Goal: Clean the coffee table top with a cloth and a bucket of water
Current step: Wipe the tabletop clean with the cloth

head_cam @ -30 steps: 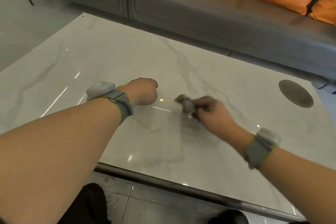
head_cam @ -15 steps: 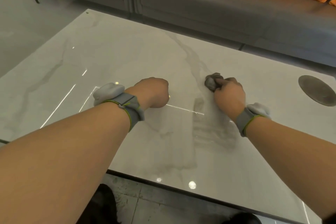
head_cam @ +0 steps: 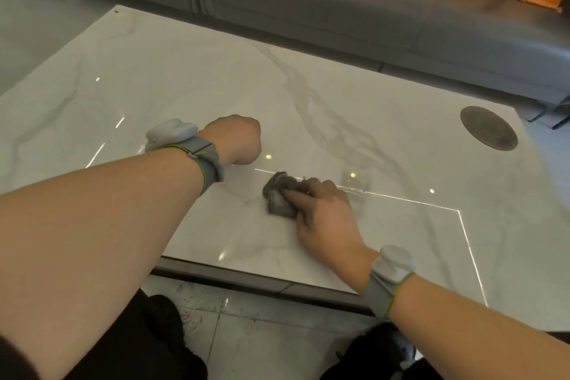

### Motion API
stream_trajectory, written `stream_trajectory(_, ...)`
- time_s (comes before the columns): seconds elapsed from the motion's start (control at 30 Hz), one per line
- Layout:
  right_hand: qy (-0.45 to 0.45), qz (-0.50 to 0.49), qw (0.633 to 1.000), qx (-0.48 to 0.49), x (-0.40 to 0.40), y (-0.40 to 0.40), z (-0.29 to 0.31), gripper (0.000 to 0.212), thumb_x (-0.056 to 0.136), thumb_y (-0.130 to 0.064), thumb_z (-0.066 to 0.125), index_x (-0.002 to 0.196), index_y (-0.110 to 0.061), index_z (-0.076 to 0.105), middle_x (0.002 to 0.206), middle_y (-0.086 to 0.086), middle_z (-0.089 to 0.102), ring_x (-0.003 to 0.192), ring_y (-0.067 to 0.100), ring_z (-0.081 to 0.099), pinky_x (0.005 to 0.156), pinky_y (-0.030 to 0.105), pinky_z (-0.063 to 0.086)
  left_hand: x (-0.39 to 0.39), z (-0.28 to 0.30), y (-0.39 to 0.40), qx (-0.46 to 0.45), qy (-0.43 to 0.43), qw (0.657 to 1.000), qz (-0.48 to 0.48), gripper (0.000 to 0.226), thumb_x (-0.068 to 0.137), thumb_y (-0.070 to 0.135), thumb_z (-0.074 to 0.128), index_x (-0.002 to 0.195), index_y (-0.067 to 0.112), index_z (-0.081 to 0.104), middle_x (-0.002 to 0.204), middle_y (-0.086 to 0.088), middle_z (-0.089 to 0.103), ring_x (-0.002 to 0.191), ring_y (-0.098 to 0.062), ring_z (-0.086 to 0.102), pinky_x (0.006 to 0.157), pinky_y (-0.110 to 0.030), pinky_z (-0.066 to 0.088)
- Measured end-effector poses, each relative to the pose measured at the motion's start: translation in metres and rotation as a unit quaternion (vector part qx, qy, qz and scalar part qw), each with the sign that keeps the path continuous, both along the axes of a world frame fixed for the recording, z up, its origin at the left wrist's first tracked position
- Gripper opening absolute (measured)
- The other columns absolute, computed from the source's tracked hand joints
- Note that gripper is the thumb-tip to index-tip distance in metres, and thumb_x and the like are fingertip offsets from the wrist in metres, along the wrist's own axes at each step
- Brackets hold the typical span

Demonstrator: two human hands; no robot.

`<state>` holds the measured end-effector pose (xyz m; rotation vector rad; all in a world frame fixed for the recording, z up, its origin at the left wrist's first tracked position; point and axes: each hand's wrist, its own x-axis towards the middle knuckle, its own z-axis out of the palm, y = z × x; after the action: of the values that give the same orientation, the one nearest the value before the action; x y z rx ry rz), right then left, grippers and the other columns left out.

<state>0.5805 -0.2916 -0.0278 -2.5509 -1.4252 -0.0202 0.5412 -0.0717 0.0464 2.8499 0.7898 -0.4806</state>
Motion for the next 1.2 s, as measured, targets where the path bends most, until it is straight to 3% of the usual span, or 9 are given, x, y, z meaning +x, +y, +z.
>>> stream_trajectory(0.13, 0.026, 0.049, 0.998, 0.005, -0.037, -0.029, 0.007, 0.051, 0.076, -0.024, 0.041, 0.118, -0.034, 0.069, 0.106, -0.002, 0.062, 0.088, 0.027, 0.053, 0.073, 0.038, 0.045, 0.0, 0.005, -0.015, -0.018, -0.002, 1.0, -0.02, 0.047, 0.094, 0.011, 0.037, 0.139, 0.012, 0.047, 0.14, -0.013, 0.052, 0.123, -0.034, 0.052, 0.093, -0.036, 0.047)
stream_trajectory(0.23, 0.107, 0.103, 0.989, 0.002, -0.045, -0.038, 0.018, 0.054, 0.077, -0.025, 0.036, 0.116, -0.034, 0.071, 0.107, -0.006, 0.063, 0.092, 0.022, 0.055, 0.078, 0.037, 0.047, 0.005, 0.006, -0.029, -0.051, 0.011, 0.997, -0.048, 0.05, 0.093, 0.011, 0.038, 0.143, 0.014, 0.043, 0.145, -0.012, 0.049, 0.129, -0.034, 0.048, 0.103, -0.039, 0.044)
stream_trajectory(0.33, 0.135, 0.09, 0.986, 0.033, -0.017, -0.044, 0.029, 0.055, 0.075, -0.023, 0.037, 0.116, -0.03, 0.073, 0.11, -0.002, 0.066, 0.096, 0.025, 0.058, 0.084, 0.039, 0.05, 0.015, 0.007, -0.04, -0.053, 0.028, 0.996, -0.061, 0.052, 0.094, 0.011, 0.037, 0.146, 0.012, 0.041, 0.145, -0.012, 0.048, 0.128, -0.033, 0.048, 0.103, -0.039, 0.044)
stream_trajectory(0.43, 0.069, -0.028, 0.994, 0.076, 0.04, -0.052, 0.029, 0.055, 0.075, -0.025, 0.035, 0.114, -0.029, 0.074, 0.107, 0.004, 0.066, 0.094, 0.032, 0.058, 0.084, 0.041, 0.05, 0.021, 0.006, -0.04, -0.035, 0.03, 0.997, -0.055, 0.051, 0.094, 0.011, 0.037, 0.145, 0.01, 0.042, 0.142, -0.011, 0.051, 0.125, -0.032, 0.051, 0.097, -0.034, 0.045)
stream_trajectory(0.53, 0.014, -0.171, 0.984, 0.056, 0.102, -0.066, 0.029, 0.051, 0.08, -0.023, 0.036, 0.115, -0.028, 0.073, 0.11, 0.009, 0.064, 0.098, 0.038, 0.055, 0.084, 0.041, 0.05, 0.024, 0.003, -0.038, -0.02, 0.027, 0.998, -0.046, 0.052, 0.092, 0.012, 0.037, 0.143, 0.013, 0.046, 0.141, -0.009, 0.052, 0.125, -0.031, 0.051, 0.097, -0.035, 0.046)
stream_trajectory(0.7, 0.024, -0.384, 0.922, -0.041, 0.172, -0.088, 0.029, 0.045, 0.092, -0.015, 0.045, 0.135, -0.021, 0.057, 0.125, 0.019, 0.05, 0.115, 0.043, 0.047, 0.098, 0.047, 0.044, 0.028, -0.002, -0.027, -0.024, 0.016, 0.999, -0.046, 0.05, 0.093, 0.015, 0.036, 0.142, 0.015, 0.046, 0.142, -0.007, 0.052, 0.128, -0.03, 0.048, 0.101, -0.036, 0.045)
stream_trajectory(0.8, 0.063, -0.449, 0.888, -0.075, 0.179, -0.078, 0.023, 0.045, 0.092, -0.016, 0.045, 0.136, -0.023, 0.055, 0.129, 0.015, 0.047, 0.121, 0.038, 0.044, 0.102, 0.046, 0.038, 0.029, -0.005, -0.023, -0.031, 0.012, 0.999, -0.042, 0.049, 0.093, 0.016, 0.037, 0.141, 0.015, 0.047, 0.141, -0.007, 0.052, 0.127, -0.031, 0.049, 0.102, -0.038, 0.045)
stream_trajectory(0.93, 0.058, -0.418, 0.904, -0.072, 0.153, -0.044, 0.013, 0.043, 0.089, -0.019, 0.043, 0.13, -0.026, 0.056, 0.131, 0.012, 0.048, 0.12, 0.038, 0.044, 0.104, 0.047, 0.035, 0.03, -0.008, -0.019, -0.043, 0.01, 0.998, -0.037, 0.049, 0.092, 0.016, 0.037, 0.141, 0.016, 0.047, 0.14, -0.007, 0.053, 0.126, -0.032, 0.05, 0.102, -0.039, 0.046)
stream_trajectory(1.2, 0.006, -0.211, 0.977, -0.017, 0.067, -0.021, -0.006, 0.052, 0.084, -0.032, 0.034, 0.126, -0.028, 0.065, 0.131, 0.011, 0.061, 0.109, 0.038, 0.057, 0.095, 0.043, 0.045, 0.031, -0.01, -0.021, -0.031, 0.011, 0.998, -0.049, 0.048, 0.093, 0.016, 0.037, 0.14, 0.014, 0.047, 0.141, -0.007, 0.053, 0.126, -0.031, 0.049, 0.101, -0.038, 0.045)
